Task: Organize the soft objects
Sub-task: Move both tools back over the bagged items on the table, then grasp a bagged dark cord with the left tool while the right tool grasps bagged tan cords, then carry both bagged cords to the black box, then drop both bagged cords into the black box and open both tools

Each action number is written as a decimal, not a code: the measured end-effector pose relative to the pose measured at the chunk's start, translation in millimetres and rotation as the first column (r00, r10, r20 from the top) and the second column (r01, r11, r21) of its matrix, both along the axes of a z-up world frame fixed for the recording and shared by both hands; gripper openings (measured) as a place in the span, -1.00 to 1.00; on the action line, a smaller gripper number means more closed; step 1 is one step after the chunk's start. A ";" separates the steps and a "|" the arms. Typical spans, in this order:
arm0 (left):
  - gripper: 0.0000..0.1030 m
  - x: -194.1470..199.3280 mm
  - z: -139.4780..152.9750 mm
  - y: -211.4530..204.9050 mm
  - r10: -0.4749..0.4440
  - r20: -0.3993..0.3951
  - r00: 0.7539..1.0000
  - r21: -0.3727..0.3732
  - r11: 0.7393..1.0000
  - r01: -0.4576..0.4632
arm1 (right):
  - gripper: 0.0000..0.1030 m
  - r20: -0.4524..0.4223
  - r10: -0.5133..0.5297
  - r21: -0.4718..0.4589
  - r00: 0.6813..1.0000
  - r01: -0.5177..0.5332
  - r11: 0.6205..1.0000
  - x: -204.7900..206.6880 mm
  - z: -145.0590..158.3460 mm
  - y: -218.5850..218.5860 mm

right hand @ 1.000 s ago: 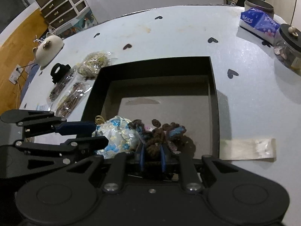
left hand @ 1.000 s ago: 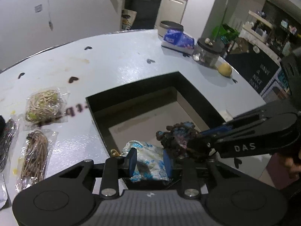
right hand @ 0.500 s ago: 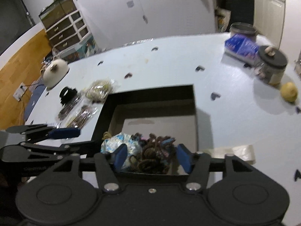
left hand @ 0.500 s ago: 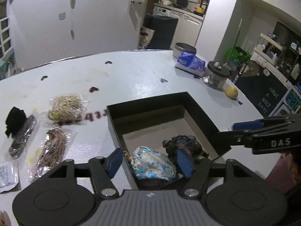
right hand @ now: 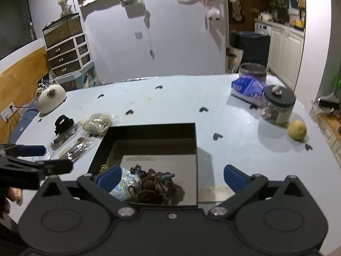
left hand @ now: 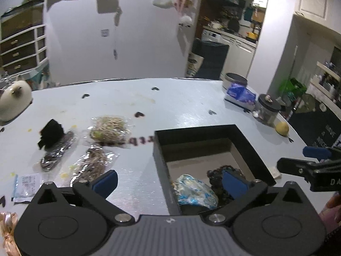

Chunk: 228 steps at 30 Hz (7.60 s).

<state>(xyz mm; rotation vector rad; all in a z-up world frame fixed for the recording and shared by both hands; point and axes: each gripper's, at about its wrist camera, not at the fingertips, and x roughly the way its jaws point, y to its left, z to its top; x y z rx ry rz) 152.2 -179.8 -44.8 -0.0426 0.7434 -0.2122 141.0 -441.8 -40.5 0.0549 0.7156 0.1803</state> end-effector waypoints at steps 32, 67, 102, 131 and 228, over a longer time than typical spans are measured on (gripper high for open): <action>1.00 13.9 25.2 158.5 0.110 0.128 0.986 -0.017 0.994 -0.109 | 1.00 0.179 -0.040 0.007 0.983 0.040 0.999 7.8 19.1 132.6; 0.97 170.1 -66.5 241.9 -0.199 -0.249 0.948 -0.067 0.980 0.189 | 1.00 -0.138 0.123 -0.113 0.983 -0.139 0.984 122.0 -82.5 317.3; -0.01 174.6 -89.4 222.7 -0.149 -0.345 0.927 -0.073 0.989 0.131 | 0.91 -0.311 0.095 -0.180 0.946 -0.157 0.971 134.6 -111.2 321.2; -0.37 140.3 -79.9 226.7 -0.089 -0.323 0.942 -0.151 0.988 0.042 | -0.45 -0.333 0.013 -0.100 0.943 -0.049 0.994 122.7 -91.8 303.4; -0.35 146.1 -69.5 -118.9 -0.879 -0.273 0.390 0.367 0.279 0.887 | -0.42 -0.198 0.260 0.238 0.945 -0.211 0.948 136.7 -10.3 -40.5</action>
